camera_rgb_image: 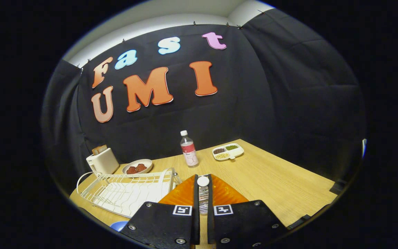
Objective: Take the plate from the dish rack, then take the spoon from the basket and place it into the plate.
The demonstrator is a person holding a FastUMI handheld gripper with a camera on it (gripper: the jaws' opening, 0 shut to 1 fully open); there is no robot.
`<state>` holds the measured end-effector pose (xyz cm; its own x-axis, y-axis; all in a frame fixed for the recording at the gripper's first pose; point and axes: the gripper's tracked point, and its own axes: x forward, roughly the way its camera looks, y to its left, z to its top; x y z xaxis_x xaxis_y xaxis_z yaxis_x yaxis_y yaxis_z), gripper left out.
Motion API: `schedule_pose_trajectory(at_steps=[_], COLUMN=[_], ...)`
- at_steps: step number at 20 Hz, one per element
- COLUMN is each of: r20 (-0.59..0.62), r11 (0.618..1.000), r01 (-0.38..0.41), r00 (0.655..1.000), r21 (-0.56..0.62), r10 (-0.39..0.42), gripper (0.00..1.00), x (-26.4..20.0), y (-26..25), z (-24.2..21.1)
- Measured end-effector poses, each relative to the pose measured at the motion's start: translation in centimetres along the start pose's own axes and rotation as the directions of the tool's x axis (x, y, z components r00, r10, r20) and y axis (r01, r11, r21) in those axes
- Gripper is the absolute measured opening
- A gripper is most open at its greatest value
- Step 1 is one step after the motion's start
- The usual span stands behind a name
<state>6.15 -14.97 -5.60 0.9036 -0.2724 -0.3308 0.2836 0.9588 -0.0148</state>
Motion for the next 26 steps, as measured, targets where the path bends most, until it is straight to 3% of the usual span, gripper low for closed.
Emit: schedule_pose_trajectory(at_steps=[5, 9, 19, 26], r20=[0.036, 0.030, -0.059, -0.136], r11=[0.999, 0.989, 0.917, 0.873], r01=[-0.045, -0.144, -0.400, -0.488], r00=[0.998, 0.989, 0.915, 0.865], r21=[-0.021, -0.030, 0.002, -0.001], r10=[0.045, 0.145, 0.399, 0.484], gripper=[0.08, 0.08, 0.08, 0.09], x=[-3.6, -6.8, -13.3, -14.0], y=[1.1, 3.3, 9.3, 11.7], z=[3.0, 3.1, -2.1, -6.7])
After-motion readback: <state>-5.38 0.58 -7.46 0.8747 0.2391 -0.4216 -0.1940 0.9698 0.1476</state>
